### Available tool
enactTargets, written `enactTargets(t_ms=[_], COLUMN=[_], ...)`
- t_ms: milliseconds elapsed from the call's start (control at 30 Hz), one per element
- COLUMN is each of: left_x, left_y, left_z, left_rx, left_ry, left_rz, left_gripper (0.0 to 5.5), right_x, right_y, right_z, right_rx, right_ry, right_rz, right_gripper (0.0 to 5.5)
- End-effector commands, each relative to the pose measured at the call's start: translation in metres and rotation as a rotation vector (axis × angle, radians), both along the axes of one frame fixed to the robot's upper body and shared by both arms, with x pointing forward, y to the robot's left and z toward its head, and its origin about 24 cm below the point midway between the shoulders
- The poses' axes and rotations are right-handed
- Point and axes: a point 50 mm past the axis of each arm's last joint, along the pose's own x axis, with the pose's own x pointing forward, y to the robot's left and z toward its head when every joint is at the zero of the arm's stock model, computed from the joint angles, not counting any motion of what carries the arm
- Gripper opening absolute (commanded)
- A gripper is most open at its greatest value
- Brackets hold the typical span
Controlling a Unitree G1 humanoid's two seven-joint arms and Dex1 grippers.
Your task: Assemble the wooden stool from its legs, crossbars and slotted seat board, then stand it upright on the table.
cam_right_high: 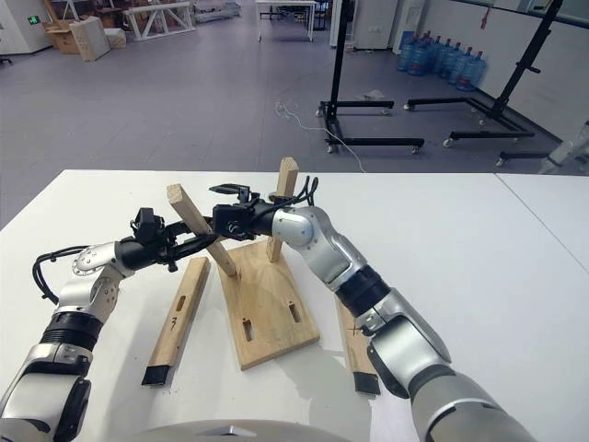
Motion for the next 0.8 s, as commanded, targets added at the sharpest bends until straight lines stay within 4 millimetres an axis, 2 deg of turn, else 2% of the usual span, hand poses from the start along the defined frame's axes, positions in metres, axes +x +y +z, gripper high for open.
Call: enactTargets(t_ms=[33,133,233,367,433,533,600,667,733,800], left_x=[-0.026,-0.028,-0.028,-0.029,-0.029,-0.030,-0.029,-0.029,-0.028,-0.026], left_y=[0.002,0.002,0.005,0.008,0.008,0.007,0.007,0.007,0.007,0.007], left_z=[-0.057,-0.059,-0.059,-0.059,-0.059,-0.059,-0.059,-0.058,-0.057,-0.054], left_rx=[0.275,0.278,0.280,0.299,0.305,0.316,0.306,0.302,0.303,0.304], left_ry=[0.229,0.235,0.235,0.236,0.235,0.232,0.232,0.232,0.229,0.222], left_rz=[-0.072,-0.074,-0.069,-0.071,-0.072,-0.080,-0.074,-0.070,-0.071,-0.068], left_gripper=[2.02,2.02,2.02,2.02,2.02,2.02,2.02,2.02,2.02,2.02], right_x=[-0.004,-0.007,-0.012,-0.019,-0.022,-0.018,0.000,0.026,0.049,0.064], right_y=[-0.023,-0.022,-0.024,-0.034,-0.033,-0.039,-0.060,-0.093,-0.129,-0.162], right_z=[-0.068,-0.054,-0.019,0.013,0.028,0.067,0.099,0.118,0.119,0.107], right_rx=[-0.232,-0.164,0.030,0.178,0.251,0.452,0.639,0.797,0.900,0.977], right_ry=[0.246,0.171,0.025,-0.144,-0.194,-0.224,-0.176,-0.111,-0.058,0.026], right_rz=[-0.058,-0.023,-0.027,-0.050,-0.043,-0.070,-0.167,-0.320,-0.517,-0.692], right_gripper=[3.52,3.52,3.52,3.52,3.52,3.52,3.52,3.52,3.52,3.52])
